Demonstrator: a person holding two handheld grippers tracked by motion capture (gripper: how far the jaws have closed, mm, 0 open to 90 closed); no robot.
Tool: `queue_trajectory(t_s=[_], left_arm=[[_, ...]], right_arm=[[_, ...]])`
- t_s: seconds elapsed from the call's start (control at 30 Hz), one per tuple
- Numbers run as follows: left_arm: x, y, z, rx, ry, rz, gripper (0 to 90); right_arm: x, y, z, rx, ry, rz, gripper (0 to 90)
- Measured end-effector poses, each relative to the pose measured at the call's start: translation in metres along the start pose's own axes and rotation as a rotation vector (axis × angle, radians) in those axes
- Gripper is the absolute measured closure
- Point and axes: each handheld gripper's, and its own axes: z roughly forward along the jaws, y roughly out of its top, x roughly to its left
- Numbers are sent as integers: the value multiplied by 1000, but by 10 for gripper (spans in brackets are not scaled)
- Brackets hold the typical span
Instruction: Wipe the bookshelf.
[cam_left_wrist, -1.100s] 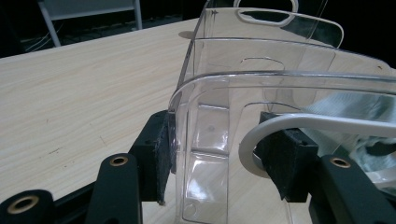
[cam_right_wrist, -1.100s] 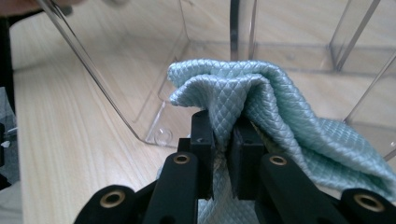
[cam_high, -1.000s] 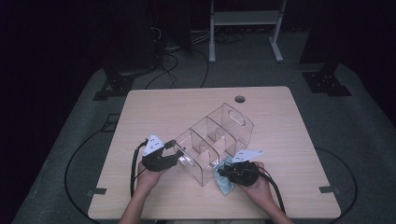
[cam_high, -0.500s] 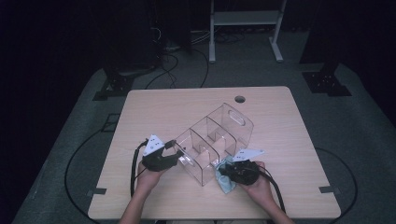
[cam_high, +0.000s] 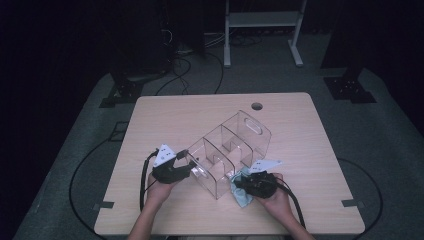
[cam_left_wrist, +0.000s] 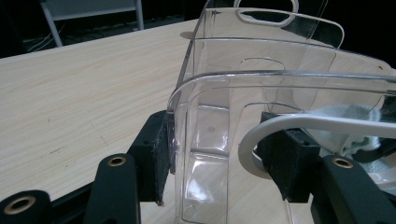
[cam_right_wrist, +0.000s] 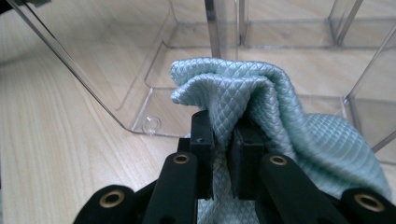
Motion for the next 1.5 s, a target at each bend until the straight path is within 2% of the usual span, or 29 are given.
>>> queue_trajectory(t_s=[0.13, 0.27, 0.33, 0.47, 0.53, 0.73, 1.0, 1.13, 1.2, 1.37, 1.43, 1.5], left_arm=[[1, 0, 0, -2, -1, -1, 445], [1, 0, 0, -3, -1, -2, 445], [0, 0, 0, -1, -1, 0, 445], [0, 0, 0, -2, -1, -2, 442], [0, 0, 0, -2, -1, -2, 440], [1, 0, 1, -6, -2, -4, 438], [0, 0, 1, -2, 0, -4, 432], [0, 0, 1, -4, 2, -5, 431], [1, 0, 1, -5, -1, -4, 432], [0, 0, 1, -1, 0, 0, 431], [0, 0, 1, -2, 0, -4, 427], [0, 0, 1, -2, 0, -3, 428]], right_arm=[[2, 5, -5, -18, -3, -8, 812], [4, 13, -17, -71, 14, 0, 812], [4, 12, -16, -68, 12, -3, 812], [2, 2, -4, -17, 6, 10, 812], [0, 2, -3, -13, 11, 15, 812], [8, 15, -18, -78, 17, -11, 812], [6, 5, -5, -22, 16, -1, 812], [10, 15, -16, -71, 17, -17, 812], [10, 15, -17, -74, 19, -12, 813], [7, 6, -4, -15, 13, -11, 812], [9, 10, -8, -29, 6, -25, 812], [11, 16, -16, -67, 10, -31, 812]])
